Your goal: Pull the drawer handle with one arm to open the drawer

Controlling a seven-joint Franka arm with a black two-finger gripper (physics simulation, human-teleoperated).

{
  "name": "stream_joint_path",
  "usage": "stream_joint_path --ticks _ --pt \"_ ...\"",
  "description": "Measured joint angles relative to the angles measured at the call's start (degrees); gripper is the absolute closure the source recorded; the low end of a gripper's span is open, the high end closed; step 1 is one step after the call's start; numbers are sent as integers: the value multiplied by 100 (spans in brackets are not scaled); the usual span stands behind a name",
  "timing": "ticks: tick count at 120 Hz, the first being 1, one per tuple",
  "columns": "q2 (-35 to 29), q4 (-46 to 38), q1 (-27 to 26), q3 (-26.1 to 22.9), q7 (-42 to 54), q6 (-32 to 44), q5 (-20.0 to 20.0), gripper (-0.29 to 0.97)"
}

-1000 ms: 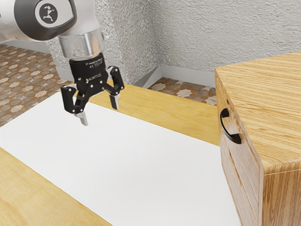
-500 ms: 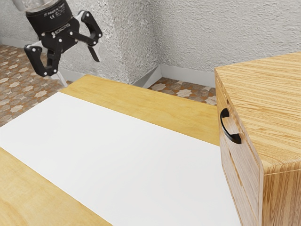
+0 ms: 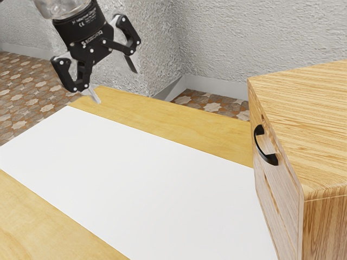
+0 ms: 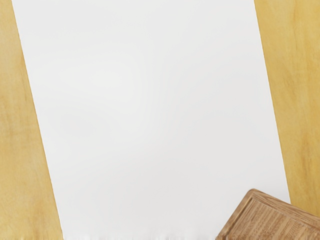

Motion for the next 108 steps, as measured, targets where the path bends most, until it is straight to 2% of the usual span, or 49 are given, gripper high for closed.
stream_joint_path --ticks 6,12,16,22,28,30,39,42,46,51,58,88,108 --pt "-37 -292 -405 3 84 248 6 0" --pt "-210 -655 -1419 562 162 529 20 1" --pt "-478 -1008 -2269 1224 210 745 25 1" --pt "-768 -1310 -3155 2102 278 1023 35 1" --pt "-1044 -1549 -4272 3067 351 1302 46 2" --pt "-1160 -1624 -4729 3451 378 1403 49 2" --pt "-1837 -1747 -7492 5588 482 1788 289 3" --pt "-2004 -1762 -8107 6037 497 1888 398 3" --pt "-2136 -1774 -8596 6387 515 2002 515 3" --pt "-2218 -1781 -8907 6610 535 2112 624 3" --pt "-2265 -1805 -9083 6737 559 2233 738 4" --pt "-2162 -1999 -9483 6803 721 2779 1336 10" --pt "-2474 -2089 -10198 6980 867 3214 1902 13"
